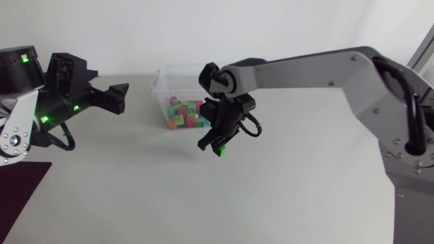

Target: Place the duplo bricks in the container

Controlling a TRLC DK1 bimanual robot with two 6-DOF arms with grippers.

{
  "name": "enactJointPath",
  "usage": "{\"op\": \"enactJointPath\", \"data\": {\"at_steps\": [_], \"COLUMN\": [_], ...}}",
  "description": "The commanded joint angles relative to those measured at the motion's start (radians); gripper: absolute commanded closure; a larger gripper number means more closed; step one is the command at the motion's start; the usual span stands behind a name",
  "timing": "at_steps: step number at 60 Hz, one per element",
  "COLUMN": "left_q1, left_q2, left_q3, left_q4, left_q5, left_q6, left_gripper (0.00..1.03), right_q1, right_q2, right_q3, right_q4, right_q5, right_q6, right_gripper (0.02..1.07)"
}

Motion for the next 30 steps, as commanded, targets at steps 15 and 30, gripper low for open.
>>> {"op": "enactJointPath", "data": {"at_steps": [15, 30], "left_q1": [0.022, 0.047], "left_q2": [-0.113, -0.181], "left_q3": [-0.144, -0.227], "left_q4": [0.054, 0.054], "left_q5": [-0.007, -0.007], "left_q6": [-0.067, -0.075], "left_gripper": [0.04, 0.04], "right_q1": [-0.032, -0.039], "right_q2": [-0.114, -0.133], "right_q3": [0.097, 0.188], "right_q4": [-0.021, -0.020], "right_q5": [0.043, 0.080], "right_q6": [0.015, 0.023], "right_gripper": [0.97, 0.97]}}
